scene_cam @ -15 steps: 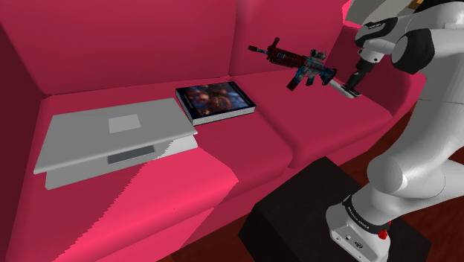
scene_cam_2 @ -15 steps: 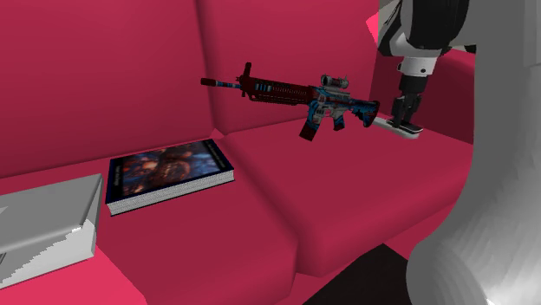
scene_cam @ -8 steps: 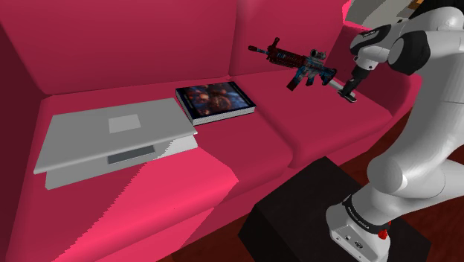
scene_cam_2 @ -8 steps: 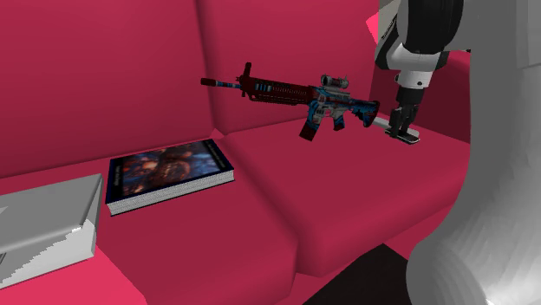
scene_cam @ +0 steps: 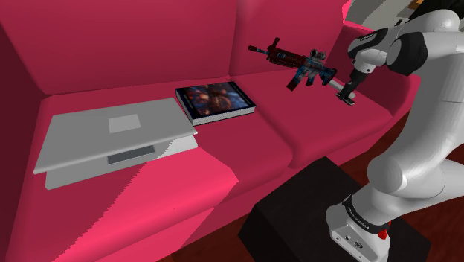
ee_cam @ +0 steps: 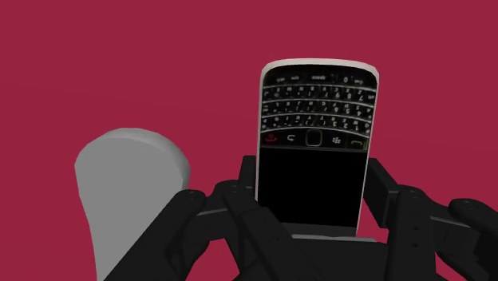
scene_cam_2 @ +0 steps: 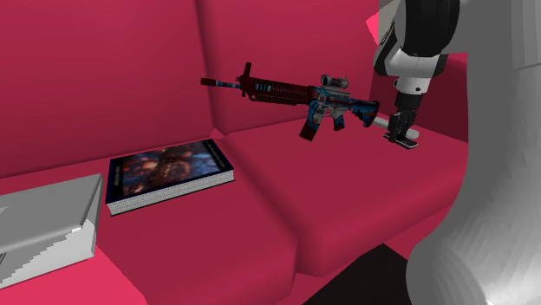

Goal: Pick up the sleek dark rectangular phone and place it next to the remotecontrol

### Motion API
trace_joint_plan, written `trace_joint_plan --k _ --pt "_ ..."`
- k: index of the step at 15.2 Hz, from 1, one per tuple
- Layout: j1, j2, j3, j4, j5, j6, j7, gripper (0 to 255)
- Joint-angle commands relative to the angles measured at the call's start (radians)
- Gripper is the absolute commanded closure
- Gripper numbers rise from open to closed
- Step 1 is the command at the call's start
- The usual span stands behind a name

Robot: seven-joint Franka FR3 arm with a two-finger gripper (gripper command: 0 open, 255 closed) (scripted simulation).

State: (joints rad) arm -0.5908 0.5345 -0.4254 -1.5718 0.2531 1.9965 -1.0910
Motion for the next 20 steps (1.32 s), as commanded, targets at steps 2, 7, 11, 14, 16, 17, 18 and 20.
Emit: trace_joint_plan --k 2,7,11,14,16,17,18,20 --pt "0.000 0.000 0.000 0.000 0.000 0.000 0.000 255" --pt "0.000 0.000 0.000 0.000 0.000 0.000 0.000 0" --pt "-0.002 -0.027 -0.009 0.062 -0.016 -0.086 0.011 0" --pt "-0.003 -0.033 -0.011 0.081 -0.019 -0.110 0.014 0" --pt "-0.003 -0.033 -0.011 0.081 -0.019 -0.110 0.014 0" --pt "-0.003 -0.033 -0.011 0.081 -0.019 -0.110 0.014 0" --pt "-0.003 -0.033 -0.011 0.081 -0.019 -0.110 0.014 0" --pt "-0.003 -0.033 -0.011 0.081 -0.019 -0.110 0.014 0"
